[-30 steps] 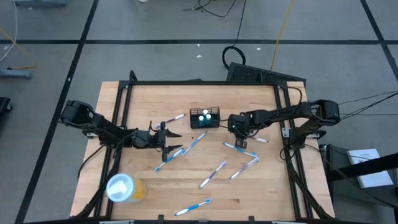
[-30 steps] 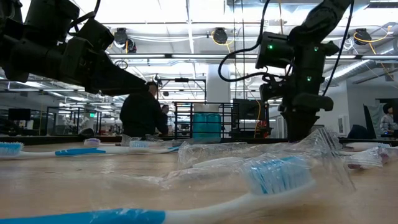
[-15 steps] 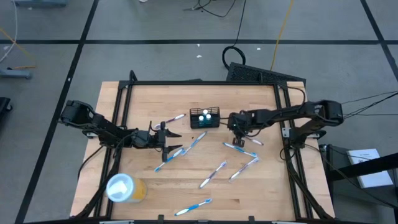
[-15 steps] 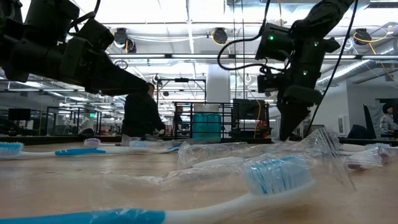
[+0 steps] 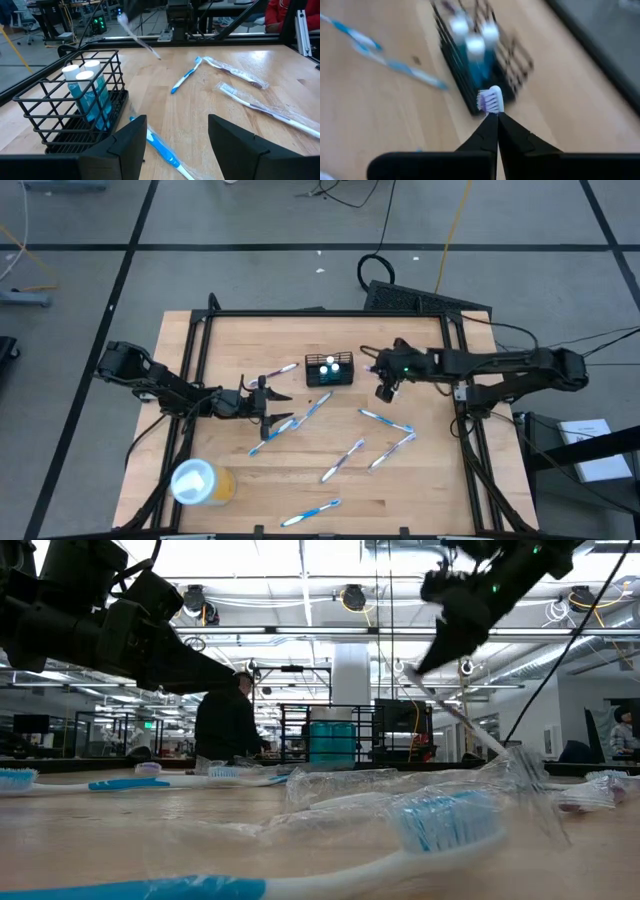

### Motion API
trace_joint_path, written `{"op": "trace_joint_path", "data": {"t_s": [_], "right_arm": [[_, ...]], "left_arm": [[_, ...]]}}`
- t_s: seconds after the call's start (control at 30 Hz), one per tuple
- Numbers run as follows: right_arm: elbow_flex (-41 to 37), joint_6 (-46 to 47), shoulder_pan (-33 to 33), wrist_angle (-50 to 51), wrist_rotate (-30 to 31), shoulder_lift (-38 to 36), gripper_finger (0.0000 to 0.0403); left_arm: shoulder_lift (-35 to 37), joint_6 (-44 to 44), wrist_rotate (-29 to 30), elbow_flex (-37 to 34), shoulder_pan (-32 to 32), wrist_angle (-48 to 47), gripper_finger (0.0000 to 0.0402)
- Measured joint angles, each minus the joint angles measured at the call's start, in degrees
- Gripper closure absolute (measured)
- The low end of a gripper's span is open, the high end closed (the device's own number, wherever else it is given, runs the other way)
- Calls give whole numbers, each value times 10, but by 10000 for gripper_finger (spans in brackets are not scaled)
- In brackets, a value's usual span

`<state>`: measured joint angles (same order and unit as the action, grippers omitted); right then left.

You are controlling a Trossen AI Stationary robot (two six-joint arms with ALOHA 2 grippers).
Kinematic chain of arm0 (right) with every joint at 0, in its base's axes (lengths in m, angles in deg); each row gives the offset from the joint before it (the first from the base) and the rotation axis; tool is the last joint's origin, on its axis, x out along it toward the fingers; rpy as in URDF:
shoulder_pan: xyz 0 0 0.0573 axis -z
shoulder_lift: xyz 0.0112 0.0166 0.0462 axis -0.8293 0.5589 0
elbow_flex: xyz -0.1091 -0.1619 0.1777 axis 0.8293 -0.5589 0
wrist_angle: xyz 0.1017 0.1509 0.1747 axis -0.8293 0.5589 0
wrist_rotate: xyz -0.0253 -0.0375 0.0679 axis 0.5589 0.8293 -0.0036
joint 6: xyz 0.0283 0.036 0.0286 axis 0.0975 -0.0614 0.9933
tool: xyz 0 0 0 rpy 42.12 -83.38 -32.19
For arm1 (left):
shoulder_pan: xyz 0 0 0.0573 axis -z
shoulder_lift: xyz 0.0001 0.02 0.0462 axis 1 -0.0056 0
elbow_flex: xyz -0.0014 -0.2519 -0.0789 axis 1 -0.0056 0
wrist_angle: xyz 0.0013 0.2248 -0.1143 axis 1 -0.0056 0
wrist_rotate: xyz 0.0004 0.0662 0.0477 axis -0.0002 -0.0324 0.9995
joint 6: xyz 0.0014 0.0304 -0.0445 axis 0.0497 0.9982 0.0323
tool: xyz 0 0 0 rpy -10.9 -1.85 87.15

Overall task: Pick & Place toothbrushing station
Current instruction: Put the purple toothbrush into the black organizer

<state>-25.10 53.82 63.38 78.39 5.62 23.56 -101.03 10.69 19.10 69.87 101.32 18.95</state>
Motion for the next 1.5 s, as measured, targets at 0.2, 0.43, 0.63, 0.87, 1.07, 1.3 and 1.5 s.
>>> {"op": "trace_joint_path", "data": {"t_s": [0.2, 0.43, 0.63, 0.87, 1.07, 1.3, 1.5], "right_arm": [[1, -44, -11, -56, 48, -22, 401], [10, -92, -19, -121, 57, -23, 402], [39, -131, -20, -151, 58, -22, 403], [62, -199, -46, -231, 72, -22, 403], [62, -224, -32, -293, 68, 2, 403], [61, -236, 8, -391, 15, 76, 403], [61, -223, 35, -424, 9, 117, 403]], "left_arm": [[0, 0, 0, 0, 0, -1, 186], [0, 0, 0, 0, 0, -4, 186], [0, 0, 0, 0, 0, -5, 186], [0, 2, 0, 0, 0, -5, 186], [0, 2, 0, 0, 0, -5, 186], [0, 2, 0, 0, 0, -5, 186], [0, 1, 0, 0, 0, -10, 186]]}}
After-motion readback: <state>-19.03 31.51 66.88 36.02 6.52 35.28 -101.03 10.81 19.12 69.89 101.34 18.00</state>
